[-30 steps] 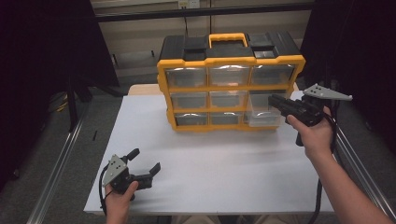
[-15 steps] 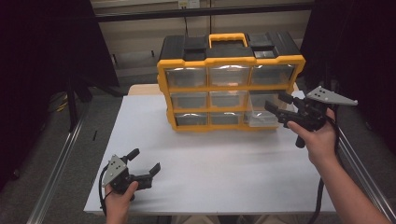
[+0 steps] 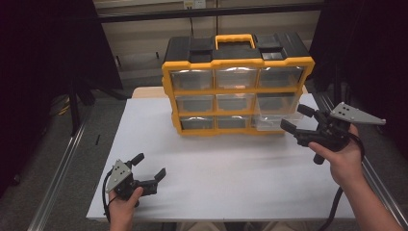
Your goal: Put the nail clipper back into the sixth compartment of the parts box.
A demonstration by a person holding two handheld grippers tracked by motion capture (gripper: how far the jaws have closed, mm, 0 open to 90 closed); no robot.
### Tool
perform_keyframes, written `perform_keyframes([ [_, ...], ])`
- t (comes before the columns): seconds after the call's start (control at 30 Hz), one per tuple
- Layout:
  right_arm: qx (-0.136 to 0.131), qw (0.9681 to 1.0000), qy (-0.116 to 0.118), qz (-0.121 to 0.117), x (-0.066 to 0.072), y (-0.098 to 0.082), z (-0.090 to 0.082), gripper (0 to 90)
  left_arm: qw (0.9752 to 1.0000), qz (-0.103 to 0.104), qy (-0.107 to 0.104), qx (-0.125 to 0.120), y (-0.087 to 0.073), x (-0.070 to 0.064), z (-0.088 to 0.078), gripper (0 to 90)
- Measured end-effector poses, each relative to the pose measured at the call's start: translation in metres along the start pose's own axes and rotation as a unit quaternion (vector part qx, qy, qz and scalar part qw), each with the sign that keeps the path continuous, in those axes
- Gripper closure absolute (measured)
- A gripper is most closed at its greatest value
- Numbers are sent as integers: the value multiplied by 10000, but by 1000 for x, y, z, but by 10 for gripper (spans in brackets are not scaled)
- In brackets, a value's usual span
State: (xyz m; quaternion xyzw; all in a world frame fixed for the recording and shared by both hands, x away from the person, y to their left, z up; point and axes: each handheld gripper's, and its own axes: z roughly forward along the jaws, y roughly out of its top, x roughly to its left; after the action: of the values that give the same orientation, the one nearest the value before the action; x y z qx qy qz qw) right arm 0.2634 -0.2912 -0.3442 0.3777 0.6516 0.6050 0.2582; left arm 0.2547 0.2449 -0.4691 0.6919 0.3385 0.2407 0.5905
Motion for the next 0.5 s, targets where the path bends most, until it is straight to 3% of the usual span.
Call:
perform_keyframes([
  [0.37,55,9998,-51,-206,4,-16,-17,101,10000,16,-4,8,0,0,-1,23],
  [0.5,71,9999,-46,-148,6,-24,-20,92,10000,-9,-3,-9,0,0,0,23],
])
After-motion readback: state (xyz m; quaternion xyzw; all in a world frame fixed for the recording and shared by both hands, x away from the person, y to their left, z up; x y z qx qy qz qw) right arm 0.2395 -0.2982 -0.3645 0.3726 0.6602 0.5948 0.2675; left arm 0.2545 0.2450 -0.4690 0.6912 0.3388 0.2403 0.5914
